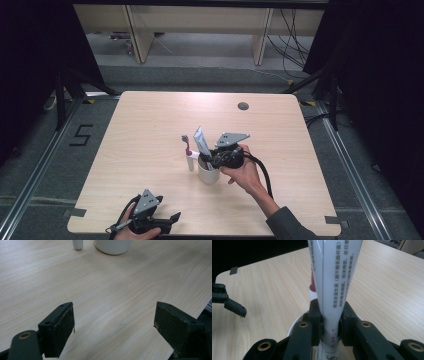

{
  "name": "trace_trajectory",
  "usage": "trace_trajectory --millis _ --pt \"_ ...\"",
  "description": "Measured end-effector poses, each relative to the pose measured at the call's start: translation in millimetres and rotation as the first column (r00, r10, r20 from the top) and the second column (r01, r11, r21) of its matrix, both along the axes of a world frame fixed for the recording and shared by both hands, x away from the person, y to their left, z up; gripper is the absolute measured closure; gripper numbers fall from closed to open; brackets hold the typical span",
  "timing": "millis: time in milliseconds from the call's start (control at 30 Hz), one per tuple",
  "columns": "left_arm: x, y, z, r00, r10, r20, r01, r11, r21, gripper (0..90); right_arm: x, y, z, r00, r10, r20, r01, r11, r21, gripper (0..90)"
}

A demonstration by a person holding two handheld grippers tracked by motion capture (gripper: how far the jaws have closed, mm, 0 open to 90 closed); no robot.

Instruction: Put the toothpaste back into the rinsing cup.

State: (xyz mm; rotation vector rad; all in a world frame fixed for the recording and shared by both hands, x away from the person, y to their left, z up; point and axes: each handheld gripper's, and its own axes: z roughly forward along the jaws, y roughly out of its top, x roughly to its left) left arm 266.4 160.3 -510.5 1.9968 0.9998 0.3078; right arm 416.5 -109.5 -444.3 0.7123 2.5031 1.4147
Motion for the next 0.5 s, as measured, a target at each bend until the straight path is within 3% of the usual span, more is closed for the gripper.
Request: trace_trajectory --millis 67,100,133,267,300,433,500 --pt "-0.1 0.7 0.2 1.0000 -0.006 0.000 0.006 1.0000 0.007 16.4 0.6 -1.0 -0.3 0.9999 0.006 0.013 -0.005 1.000 -0.022 75.2" --pt "-0.1 -0.8 -0.2 1.0000 0.009 0.001 -0.009 0.9999 -0.012 16.3 -0.9 -0.4 -1.2 1.0000 0.000 0.001 0.000 1.000 -0.022 75.2" --pt "0.3 -0.6 0.2 1.0000 0.009 0.000 -0.009 0.9999 -0.009 16.4 0.3 -0.4 -2.6 0.9997 0.004 0.024 -0.004 1.000 -0.024 75.1" --pt "-0.1 0.8 0.2 1.0000 -0.007 -0.001 0.007 0.9999 0.010 16.4 -1.0 -0.8 -5.4 1.0000 -0.001 -0.005 0.000 0.999 -0.053 74.8" --pt "0.1 -0.7 -0.3 1.0000 0.009 0.003 -0.009 0.9999 -0.013 16.4 -0.6 -0.5 -6.6 0.9999 0.004 0.009 -0.004 0.999 -0.048 74.8" --pt "-0.2 0.7 0.1 1.0000 -0.008 -0.001 0.008 0.9999 0.011 16.4 -0.9 0.0 -6.5 1.0000 0.000 0.005 0.000 0.999 -0.046 74.5" --pt "0.1 -1.0 0.0 1.0000 0.008 0.003 -0.008 0.9999 -0.011 16.3 -1.1 0.3 -5.9 1.0000 0.001 0.009 -0.001 0.999 -0.053 74.3"
